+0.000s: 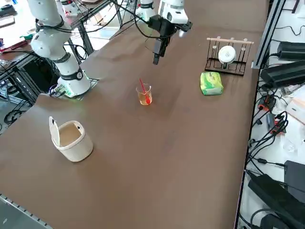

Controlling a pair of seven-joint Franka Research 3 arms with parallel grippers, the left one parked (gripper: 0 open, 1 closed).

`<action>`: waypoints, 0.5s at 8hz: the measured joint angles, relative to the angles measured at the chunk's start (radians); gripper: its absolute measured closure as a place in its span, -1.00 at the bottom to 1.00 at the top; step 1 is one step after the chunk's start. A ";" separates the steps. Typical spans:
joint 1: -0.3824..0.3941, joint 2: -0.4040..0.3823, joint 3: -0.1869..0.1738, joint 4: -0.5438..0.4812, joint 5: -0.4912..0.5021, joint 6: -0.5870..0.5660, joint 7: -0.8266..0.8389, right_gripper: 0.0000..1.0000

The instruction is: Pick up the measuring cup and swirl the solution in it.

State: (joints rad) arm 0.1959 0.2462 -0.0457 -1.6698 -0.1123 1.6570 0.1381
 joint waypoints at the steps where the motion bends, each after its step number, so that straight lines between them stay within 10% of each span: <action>1: -0.043 -0.004 -0.002 0.050 0.041 -0.040 -0.070 -1.00; 4: -0.122 -0.019 -0.006 0.159 0.087 -0.086 -0.172 -1.00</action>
State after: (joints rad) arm 0.0740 0.2268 -0.0516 -1.5108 -0.0254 1.5712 -0.0335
